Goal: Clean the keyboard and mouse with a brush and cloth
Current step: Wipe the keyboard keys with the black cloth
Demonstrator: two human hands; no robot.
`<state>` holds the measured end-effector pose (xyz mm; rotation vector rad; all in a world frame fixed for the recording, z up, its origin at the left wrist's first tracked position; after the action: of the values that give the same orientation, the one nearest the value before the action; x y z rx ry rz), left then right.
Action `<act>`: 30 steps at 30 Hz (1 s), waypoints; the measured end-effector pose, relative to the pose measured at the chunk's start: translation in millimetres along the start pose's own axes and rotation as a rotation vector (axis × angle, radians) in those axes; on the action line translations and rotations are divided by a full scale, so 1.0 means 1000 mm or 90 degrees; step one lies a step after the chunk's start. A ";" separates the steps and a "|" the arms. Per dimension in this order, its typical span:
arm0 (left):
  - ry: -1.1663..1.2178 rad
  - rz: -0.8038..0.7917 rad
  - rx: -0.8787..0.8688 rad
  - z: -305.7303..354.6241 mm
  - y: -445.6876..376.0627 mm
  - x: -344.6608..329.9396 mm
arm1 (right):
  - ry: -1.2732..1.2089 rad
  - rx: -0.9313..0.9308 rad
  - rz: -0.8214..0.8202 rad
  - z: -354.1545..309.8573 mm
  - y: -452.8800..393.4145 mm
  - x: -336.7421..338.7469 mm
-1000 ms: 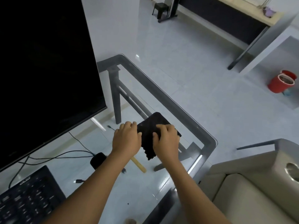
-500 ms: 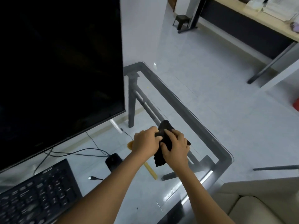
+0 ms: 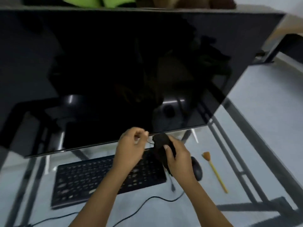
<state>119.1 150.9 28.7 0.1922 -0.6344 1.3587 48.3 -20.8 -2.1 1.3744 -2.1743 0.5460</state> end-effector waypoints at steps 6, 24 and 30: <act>-0.225 0.032 0.052 -0.125 0.082 0.132 | 0.146 0.144 -0.067 -0.065 0.037 -0.117; -0.227 -0.224 -0.036 -0.247 0.148 0.171 | 0.256 0.135 -0.211 -0.079 0.094 -0.234; -0.267 -0.219 -0.058 -0.245 0.150 0.173 | 0.282 0.003 -0.076 -0.087 0.085 -0.243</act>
<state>66.4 449.5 -115.2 0.4978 -0.9635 0.9597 76.3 235.6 -86.2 1.2363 -1.7274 0.7319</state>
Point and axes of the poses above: each hand's wrist, its own y-axis away from the middle knuckle, its own x-axis out of the back of the hand, z = x × y, the point moved 7 cm from there along -y, towards the middle knuckle, and after that the axes turned 12 degrees about -x, right-handed, at the moved point
